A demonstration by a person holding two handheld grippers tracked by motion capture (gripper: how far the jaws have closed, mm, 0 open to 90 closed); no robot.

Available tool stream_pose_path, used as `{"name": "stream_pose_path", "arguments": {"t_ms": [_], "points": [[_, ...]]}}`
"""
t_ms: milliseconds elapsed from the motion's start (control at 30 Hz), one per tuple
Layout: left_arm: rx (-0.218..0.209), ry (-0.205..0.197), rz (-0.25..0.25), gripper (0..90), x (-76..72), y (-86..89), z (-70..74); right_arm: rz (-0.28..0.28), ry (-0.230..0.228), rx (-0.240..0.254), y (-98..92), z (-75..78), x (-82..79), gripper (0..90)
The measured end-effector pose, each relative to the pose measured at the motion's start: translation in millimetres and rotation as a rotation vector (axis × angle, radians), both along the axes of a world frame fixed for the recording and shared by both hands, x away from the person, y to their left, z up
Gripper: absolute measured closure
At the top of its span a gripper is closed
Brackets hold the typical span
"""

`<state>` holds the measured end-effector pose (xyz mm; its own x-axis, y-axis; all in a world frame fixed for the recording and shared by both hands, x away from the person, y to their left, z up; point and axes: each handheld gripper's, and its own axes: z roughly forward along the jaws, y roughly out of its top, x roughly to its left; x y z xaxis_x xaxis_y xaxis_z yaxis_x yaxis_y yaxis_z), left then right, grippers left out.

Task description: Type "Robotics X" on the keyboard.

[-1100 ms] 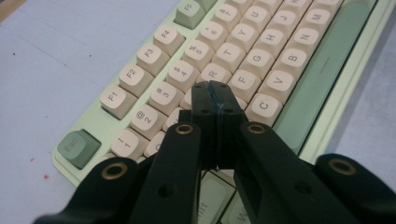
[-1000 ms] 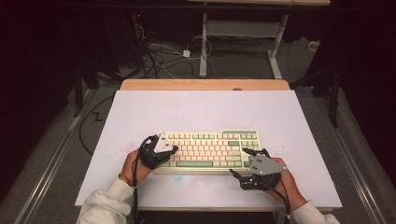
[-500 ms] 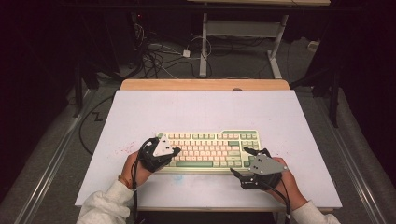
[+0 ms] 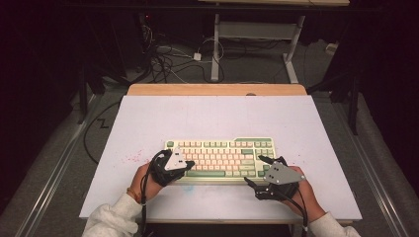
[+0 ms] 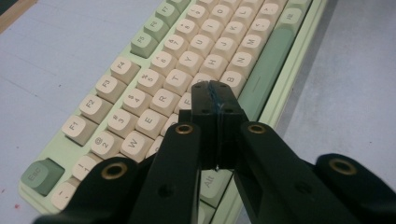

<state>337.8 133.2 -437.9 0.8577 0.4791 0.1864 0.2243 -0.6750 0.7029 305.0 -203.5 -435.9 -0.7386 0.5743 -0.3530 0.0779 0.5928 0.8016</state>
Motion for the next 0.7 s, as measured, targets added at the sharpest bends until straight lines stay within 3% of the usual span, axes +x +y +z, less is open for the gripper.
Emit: {"name": "stream_pose_path", "arguments": {"t_ms": [700], "points": [[0.024,0.011,-0.060,87.6,-6.6,-15.3,-5.6,0.000,0.000,-0.003,-0.2,-0.1,0.2,22.2]]}}
